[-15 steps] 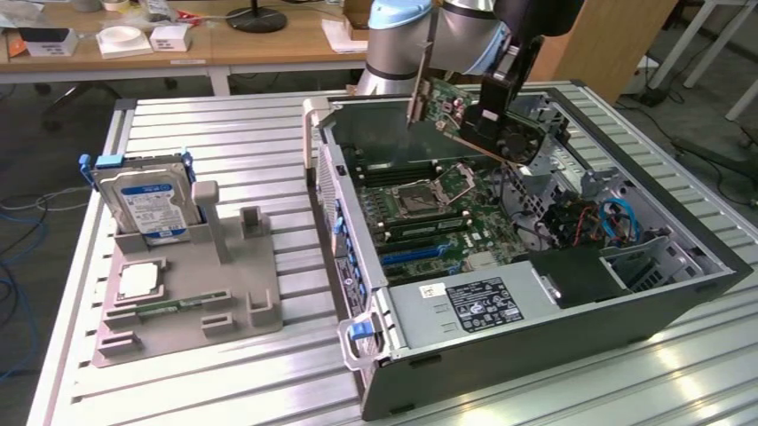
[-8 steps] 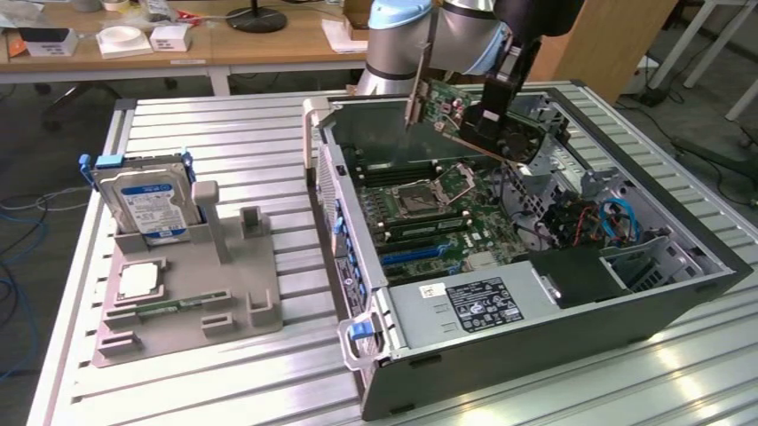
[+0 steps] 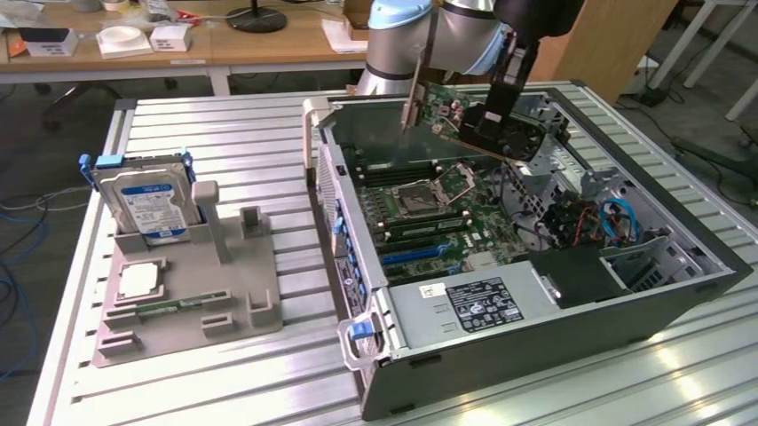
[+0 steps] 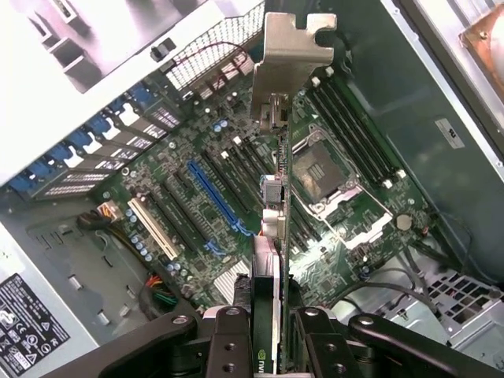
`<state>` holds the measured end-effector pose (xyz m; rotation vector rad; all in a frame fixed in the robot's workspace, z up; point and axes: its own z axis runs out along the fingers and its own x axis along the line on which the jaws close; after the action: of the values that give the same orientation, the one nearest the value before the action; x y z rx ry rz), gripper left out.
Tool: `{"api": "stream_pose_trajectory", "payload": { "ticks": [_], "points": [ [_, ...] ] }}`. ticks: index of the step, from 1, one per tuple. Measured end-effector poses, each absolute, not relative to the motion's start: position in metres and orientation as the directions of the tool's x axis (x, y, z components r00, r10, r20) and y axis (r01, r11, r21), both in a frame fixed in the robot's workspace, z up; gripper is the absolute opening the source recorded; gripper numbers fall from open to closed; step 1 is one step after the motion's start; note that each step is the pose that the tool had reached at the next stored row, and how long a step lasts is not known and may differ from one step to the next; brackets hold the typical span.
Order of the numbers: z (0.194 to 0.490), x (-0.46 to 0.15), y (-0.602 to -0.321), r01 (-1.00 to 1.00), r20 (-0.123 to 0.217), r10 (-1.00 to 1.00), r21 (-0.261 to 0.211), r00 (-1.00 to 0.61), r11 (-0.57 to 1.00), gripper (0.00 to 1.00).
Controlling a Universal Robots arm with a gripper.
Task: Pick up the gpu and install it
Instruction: 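Insert the gpu into the slot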
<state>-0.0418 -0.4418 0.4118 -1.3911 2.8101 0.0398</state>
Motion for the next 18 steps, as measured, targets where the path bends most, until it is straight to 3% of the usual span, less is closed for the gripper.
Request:
{"api": "stream_pose_trajectory", "payload": {
  "ticks": [18],
  "points": [
    [0.4118,-0.0417,-0.442,-0.873,-0.016,-0.872,0.02,-0.488,0.488,0.27]
  ]
}}
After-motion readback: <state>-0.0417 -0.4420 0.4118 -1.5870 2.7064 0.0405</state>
